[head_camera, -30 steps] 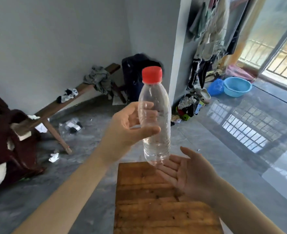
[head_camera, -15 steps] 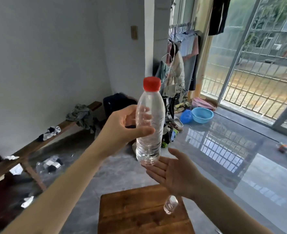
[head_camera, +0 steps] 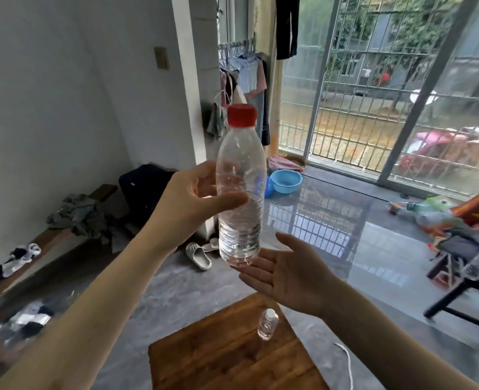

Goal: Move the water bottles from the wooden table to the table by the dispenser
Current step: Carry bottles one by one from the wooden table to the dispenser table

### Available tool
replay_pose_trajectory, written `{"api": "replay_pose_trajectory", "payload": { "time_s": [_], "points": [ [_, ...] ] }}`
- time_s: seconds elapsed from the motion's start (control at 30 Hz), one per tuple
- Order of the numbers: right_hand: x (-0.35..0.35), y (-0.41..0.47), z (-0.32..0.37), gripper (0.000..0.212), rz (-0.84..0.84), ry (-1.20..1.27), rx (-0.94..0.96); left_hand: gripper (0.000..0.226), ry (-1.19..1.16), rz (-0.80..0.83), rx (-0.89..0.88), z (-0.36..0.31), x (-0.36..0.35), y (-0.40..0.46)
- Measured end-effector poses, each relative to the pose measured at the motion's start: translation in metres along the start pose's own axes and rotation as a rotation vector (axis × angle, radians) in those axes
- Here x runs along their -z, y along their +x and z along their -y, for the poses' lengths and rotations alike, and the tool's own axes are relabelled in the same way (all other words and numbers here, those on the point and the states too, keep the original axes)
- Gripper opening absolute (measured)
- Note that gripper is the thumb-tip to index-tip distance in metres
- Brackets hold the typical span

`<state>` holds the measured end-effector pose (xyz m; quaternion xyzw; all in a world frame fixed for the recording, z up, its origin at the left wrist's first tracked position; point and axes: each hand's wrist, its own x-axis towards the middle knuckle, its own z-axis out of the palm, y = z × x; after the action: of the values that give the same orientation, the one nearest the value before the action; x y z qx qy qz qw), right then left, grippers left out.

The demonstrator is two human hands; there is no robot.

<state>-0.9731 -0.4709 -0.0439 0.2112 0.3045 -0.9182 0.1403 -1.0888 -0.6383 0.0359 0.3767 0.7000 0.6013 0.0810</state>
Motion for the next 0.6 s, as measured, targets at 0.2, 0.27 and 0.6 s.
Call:
{"api": "replay_pose_trajectory", "payload": {
  "time_s": [0.2, 0.27, 0.6],
  "points": [
    [0.022, -0.038, -0.007, 0.061, -0.07, 0.086, 0.113, 0.066, -0.095, 0.112, -0.021, 0.002, -0.035, 0.006],
    [0.032, -0.058, -0.011, 0.061, -0.111, 0.123, 0.163, 0.06, -0.112, 0.166, -0.025, -0.003, -0.056, 0.008],
    [0.097, -0.196, -0.044, 0.062, -0.308, 0.276, 0.423, 0.061, -0.118, 0.502, -0.142, -0.063, -0.198, -0.013]
  ]
}}
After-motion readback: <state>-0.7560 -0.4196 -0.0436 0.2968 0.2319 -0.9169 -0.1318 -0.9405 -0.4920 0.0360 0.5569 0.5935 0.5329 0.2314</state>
